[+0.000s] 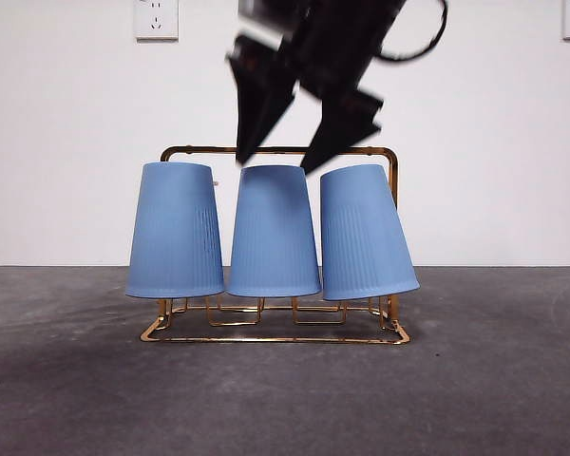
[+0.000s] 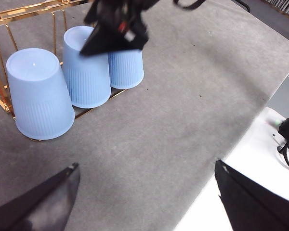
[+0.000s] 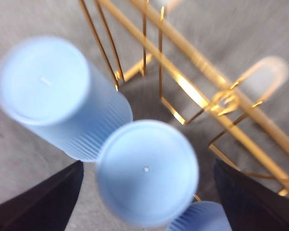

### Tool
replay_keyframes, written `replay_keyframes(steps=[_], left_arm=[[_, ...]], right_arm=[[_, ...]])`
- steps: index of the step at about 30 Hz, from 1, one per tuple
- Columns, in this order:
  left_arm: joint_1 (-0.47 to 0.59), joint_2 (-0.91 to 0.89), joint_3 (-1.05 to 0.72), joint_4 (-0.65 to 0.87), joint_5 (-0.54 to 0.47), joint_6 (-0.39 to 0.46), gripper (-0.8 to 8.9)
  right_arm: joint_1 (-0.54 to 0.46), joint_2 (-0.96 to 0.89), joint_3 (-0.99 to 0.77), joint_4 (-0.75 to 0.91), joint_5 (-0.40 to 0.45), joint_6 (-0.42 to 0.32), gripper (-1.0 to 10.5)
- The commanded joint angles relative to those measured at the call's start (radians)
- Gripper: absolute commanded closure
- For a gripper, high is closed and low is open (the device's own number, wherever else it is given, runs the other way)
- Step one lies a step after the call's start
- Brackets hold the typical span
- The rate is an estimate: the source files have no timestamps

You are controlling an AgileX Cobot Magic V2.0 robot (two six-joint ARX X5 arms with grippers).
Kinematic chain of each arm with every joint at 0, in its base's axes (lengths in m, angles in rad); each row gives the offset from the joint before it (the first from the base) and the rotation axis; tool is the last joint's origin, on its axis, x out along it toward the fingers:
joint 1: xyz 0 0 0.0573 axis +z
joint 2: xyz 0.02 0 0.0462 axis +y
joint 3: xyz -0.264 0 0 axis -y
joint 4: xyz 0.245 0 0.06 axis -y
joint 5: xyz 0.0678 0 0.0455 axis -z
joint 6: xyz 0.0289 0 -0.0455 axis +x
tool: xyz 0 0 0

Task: Pick the top cup and place it on cupholder, pick up the mid cup and place it on cupholder, last pick the bottom cup and place it on cupholder.

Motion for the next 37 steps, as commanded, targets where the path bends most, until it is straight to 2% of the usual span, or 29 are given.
replay_keyframes(steps=[1,12,16,20,28,32,37], left_arm=[[-0.007,0.005,0.01,0.007,0.002,-0.006,3.78],[-0.007,0.005,0.01,0.008,0.002,-0.006,3.78],[-0.007,0.005,0.01,0.008,0.002,-0.006,3.78],[-0.007,0.005,0.01,0.008,0.002,-0.006,3.78],[-0.007,0.005,0.01,0.007,0.002,-0.006,3.78],[-0.007,0.005,0.01,0.007,0.002,-0.006,3.78],[-0.007,0.005,0.01,0.006,0.002,-0.006,3.78]], right_arm=[[0.007,-0.072,0.022,-0.003,0.001,-0.003,5.2],[0.015,-0.354,0.015,-0.217,-0.003,0.008,5.2],[0.015,-0.459,-0.058,-0.245,-0.003,0.008,5.2],[0.015,-0.588,-0.218,-0.191,-0.008,0.023,5.2],[0.018,-0.827,-0.561,-0.003,-0.096,0.143,5.2],[0.027,-0.891,-0.649,0.037,-0.105,0.17,5.2],[0.027,-0.909,-0.657,0.053,-0.105,0.17,5.2]])
